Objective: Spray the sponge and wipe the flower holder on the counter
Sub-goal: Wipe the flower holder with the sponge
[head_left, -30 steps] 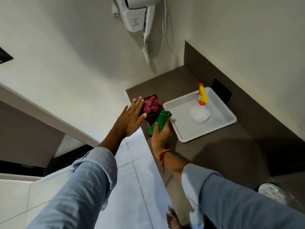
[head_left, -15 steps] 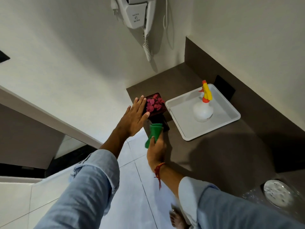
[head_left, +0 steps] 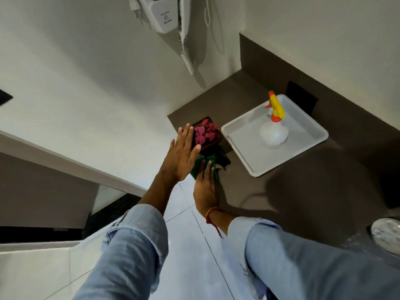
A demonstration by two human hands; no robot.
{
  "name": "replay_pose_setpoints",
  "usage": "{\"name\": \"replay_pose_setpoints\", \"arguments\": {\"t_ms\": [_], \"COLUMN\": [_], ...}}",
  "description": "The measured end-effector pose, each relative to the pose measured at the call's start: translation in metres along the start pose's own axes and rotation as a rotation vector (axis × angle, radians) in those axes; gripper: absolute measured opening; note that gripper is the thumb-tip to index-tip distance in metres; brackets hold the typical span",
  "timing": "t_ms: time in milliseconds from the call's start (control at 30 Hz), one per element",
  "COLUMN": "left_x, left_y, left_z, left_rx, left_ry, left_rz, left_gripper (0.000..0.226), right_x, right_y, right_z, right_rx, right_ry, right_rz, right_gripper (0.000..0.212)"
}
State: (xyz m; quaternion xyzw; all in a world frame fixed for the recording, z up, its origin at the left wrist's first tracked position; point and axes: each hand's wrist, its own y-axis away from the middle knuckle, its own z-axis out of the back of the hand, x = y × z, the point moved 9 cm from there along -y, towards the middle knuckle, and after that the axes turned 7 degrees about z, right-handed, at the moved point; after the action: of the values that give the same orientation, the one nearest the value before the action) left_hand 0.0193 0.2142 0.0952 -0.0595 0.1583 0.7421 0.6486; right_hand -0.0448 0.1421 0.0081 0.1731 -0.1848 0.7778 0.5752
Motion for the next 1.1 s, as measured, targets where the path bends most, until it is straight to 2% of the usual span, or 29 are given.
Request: {"name": "replay_pose_setpoints", "arguments": {"t_ms": [67,233,333,433,600,667,767,800,867,1000,1033,1100], "left_x": [0.000,-0.002,-0.002,-0.002,-0.003,-0.003,-0.001,-0.001,-0.001,-0.005,-0.007,-0.019], "left_y": [0.000,0.002,0.001,0.001,0.002,0.001,0.002,0.001,0.000,0.005,0.008,0.016], "left_z": [0.001,0.001,0.002,0.001,0.000,-0.001,0.000,0.001,0.002,0.009,0.012,0.030], "left_rx": [-0.012,-0.031,-0.032,-0.026,-0.016,-0.006,0.001,-0.003,-0.004,-0.009,-0.031,-0.178], "left_ry": [-0.010,0.015,0.014,0.013,0.033,0.014,-0.010,-0.019,-0.036,-0.084,-0.088,-0.038], "left_rz": [-0.004,-0.007,-0.001,0.000,0.011,0.013,0.013,0.012,0.010,0.008,0.001,-0.019], "left_gripper": [0.070,0.067,0.066,0.068,0.069,0.069,0.069,0.069,0.068,0.068,0.068,0.063], "right_x": [0.001,-0.057,-0.081,-0.070,-0.047,-0.031,-0.002,0.000,-0.010,-0.054,-0.070,-0.104], "right_y": [0.008,0.018,0.007,-0.022,-0.022,-0.010,0.006,0.009,0.015,0.009,0.004,-0.007], "right_z": [0.001,0.035,0.035,0.023,-0.010,-0.025,-0.032,-0.029,-0.016,0.037,0.053,0.087], "right_rx": [0.020,-0.194,-0.177,-0.065,0.107,0.191,0.307,0.323,0.312,0.180,0.134,0.045], "right_ry": [-0.013,-0.273,-0.386,-0.434,-0.322,-0.323,-0.453,-0.497,-0.544,-0.539,-0.531,-0.573], "right_rz": [0.094,-0.316,-0.456,-0.394,-0.370,-0.243,0.016,0.032,-0.050,-0.169,-0.207,-0.292], "right_gripper": [0.062,0.054,0.052,0.061,0.069,0.064,0.054,0.051,0.041,0.026,0.025,0.024]}}
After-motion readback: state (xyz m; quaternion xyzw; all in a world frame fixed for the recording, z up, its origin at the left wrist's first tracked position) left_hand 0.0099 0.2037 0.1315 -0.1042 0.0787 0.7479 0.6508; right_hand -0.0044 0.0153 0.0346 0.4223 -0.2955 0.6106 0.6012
